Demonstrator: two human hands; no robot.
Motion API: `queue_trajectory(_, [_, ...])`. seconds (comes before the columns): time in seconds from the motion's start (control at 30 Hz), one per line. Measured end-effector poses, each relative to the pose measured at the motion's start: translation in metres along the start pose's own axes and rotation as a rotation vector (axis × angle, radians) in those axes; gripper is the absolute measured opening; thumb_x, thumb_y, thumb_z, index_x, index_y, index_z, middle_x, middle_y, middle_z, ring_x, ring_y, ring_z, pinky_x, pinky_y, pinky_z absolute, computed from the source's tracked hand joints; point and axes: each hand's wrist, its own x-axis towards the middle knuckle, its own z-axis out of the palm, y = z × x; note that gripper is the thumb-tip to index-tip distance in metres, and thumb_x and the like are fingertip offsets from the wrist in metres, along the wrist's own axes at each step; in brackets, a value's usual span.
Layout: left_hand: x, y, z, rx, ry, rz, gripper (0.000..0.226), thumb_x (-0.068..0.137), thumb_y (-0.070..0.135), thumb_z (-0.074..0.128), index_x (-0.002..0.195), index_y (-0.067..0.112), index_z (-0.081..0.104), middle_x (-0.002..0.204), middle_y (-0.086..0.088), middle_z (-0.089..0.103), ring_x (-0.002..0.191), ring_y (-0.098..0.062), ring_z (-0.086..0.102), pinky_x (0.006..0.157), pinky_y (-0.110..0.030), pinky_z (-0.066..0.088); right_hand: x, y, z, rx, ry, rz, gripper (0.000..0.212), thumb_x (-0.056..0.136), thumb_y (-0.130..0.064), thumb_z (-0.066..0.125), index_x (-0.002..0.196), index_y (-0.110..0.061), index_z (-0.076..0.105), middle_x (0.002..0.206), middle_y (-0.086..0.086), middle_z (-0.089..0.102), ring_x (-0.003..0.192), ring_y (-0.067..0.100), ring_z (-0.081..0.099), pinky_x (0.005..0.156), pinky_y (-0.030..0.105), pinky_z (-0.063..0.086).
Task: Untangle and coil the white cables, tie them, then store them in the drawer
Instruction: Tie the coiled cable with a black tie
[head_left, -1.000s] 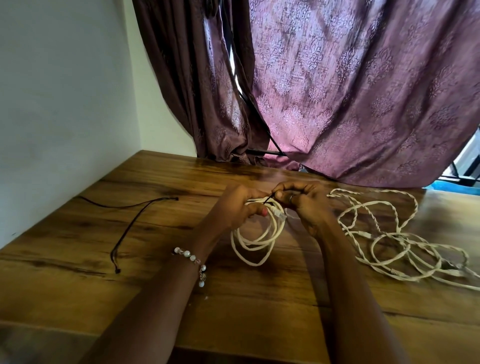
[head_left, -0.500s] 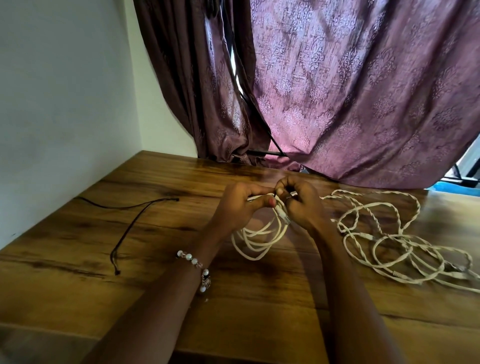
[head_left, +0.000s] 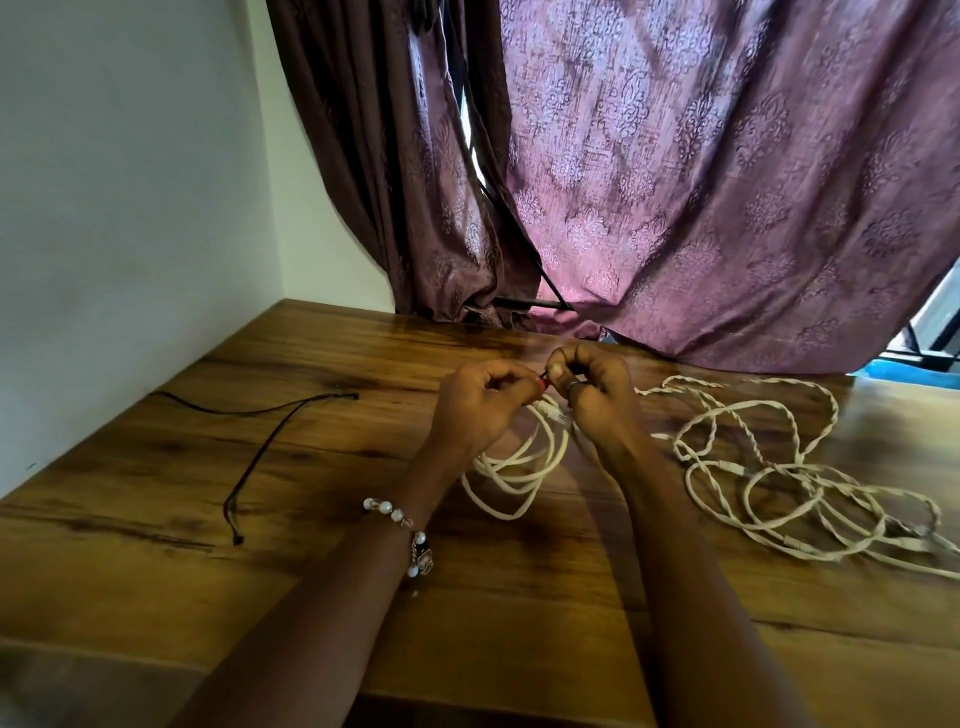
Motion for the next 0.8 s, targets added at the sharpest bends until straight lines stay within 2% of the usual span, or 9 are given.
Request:
queue_trajectory(0.1, [-0.001, -0.003, 0.003, 0.084, 0.065, 0.073, 0.007, 0.078, 0.023, 0.069, 0.084, 0.025, 0.072, 0.078, 0.012, 0.070, 0.074, -0.001, 0.065, 0.072, -0.029, 0.054, -0.002, -0.003, 0.005, 0.179, 0.034, 0.053, 0.020, 0.082, -0.001, 0.049, 0.071, -0.015, 0.059, 0.070, -0.001, 0.061, 0.074, 0.017, 0.056, 0.069, 0.034, 0.046])
queue_trajectory(0.2, [-0.001, -0.003, 0.004, 0.114, 0.083, 0.112, 0.005, 0.074, 0.028, 0.067, 0.077, 0.024, 0.069, 0.071, 0.016, 0.066, 0.070, 0.001, 0.060, 0.067, -0.025, 0.049, -0.003, -0.007, 0.006, 0.315, 0.032, 0.117, 0.029, 0.090, 0.011, 0.045, 0.073, -0.008, 0.058, 0.071, -0.001, 0.065, 0.072, 0.012, 0.060, 0.068, 0.024, 0.048])
queue_trajectory(0.3, [-0.002, -0.002, 0.003, 0.164, 0.068, 0.171, 0.007, 0.074, 0.021, 0.067, 0.071, 0.014, 0.065, 0.067, 0.014, 0.063, 0.069, 0.001, 0.059, 0.063, -0.014, 0.044, -0.004, -0.010, 0.006, 0.354, 0.061, 0.181, 0.028, 0.090, 0.012, 0.043, 0.073, -0.005, 0.056, 0.076, 0.012, 0.063, 0.065, 0.006, 0.060, 0.059, 0.014, 0.046])
queue_trajectory(0.4, [-0.003, 0.001, 0.004, 0.217, 0.041, 0.199, 0.013, 0.076, 0.010, 0.068, 0.066, 0.016, 0.061, 0.060, 0.016, 0.058, 0.064, 0.007, 0.056, 0.061, -0.004, 0.035, -0.002, -0.011, 0.005, 0.328, 0.112, 0.228, 0.032, 0.087, 0.013, 0.042, 0.067, -0.008, 0.056, 0.069, 0.010, 0.058, 0.053, 0.001, 0.051, 0.049, 0.011, 0.038])
queue_trajectory(0.57, [-0.001, 0.004, 0.014, 0.259, 0.020, 0.246, 0.007, 0.073, 0.030, 0.057, 0.069, 0.025, 0.058, 0.066, 0.011, 0.062, 0.065, -0.007, 0.060, 0.061, -0.027, 0.045, -0.003, -0.019, 0.003, 0.373, 0.258, 0.226, 0.031, 0.086, 0.015, 0.041, 0.067, -0.006, 0.055, 0.059, 0.001, 0.049, 0.044, 0.000, 0.040, 0.046, 0.016, 0.034])
queue_trajectory(0.6, [0.000, 0.004, 0.014, 0.259, 0.030, 0.241, 0.008, 0.072, 0.033, 0.056, 0.069, 0.026, 0.057, 0.066, 0.011, 0.062, 0.066, -0.011, 0.060, 0.060, -0.028, 0.045, -0.004, -0.021, 0.002, 0.349, 0.245, 0.188, 0.028, 0.087, 0.015, 0.042, 0.070, -0.004, 0.056, 0.059, 0.001, 0.051, 0.045, 0.000, 0.043, 0.047, 0.015, 0.036])
queue_trajectory(0.67, [0.001, 0.000, 0.010, 0.230, 0.039, 0.199, 0.009, 0.070, 0.032, 0.059, 0.069, 0.023, 0.060, 0.066, 0.014, 0.060, 0.068, -0.005, 0.059, 0.063, -0.025, 0.045, -0.006, -0.020, 0.001, 0.291, 0.160, 0.130, 0.023, 0.089, 0.014, 0.044, 0.078, -0.001, 0.058, 0.066, 0.004, 0.058, 0.050, -0.002, 0.051, 0.050, 0.014, 0.041])
queue_trajectory(0.73, [0.001, -0.005, 0.003, 0.183, 0.053, 0.134, 0.005, 0.073, 0.020, 0.067, 0.073, 0.015, 0.066, 0.071, 0.015, 0.063, 0.068, 0.005, 0.058, 0.065, -0.018, 0.046, -0.005, -0.016, 0.001, 0.298, 0.080, 0.155, 0.019, 0.089, 0.012, 0.050, 0.084, -0.002, 0.062, 0.069, 0.003, 0.065, 0.055, 0.000, 0.056, 0.052, 0.019, 0.042])
queue_trajectory(0.8, [0.002, -0.008, -0.005, 0.162, 0.075, 0.102, 0.003, 0.077, 0.008, 0.071, 0.078, 0.010, 0.069, 0.075, 0.005, 0.066, 0.068, 0.010, 0.057, 0.066, -0.013, 0.044, -0.004, -0.010, 0.001, 0.320, 0.018, 0.180, 0.022, 0.085, 0.011, 0.057, 0.085, -0.009, 0.068, 0.071, 0.000, 0.070, 0.062, 0.007, 0.060, 0.056, 0.022, 0.046])
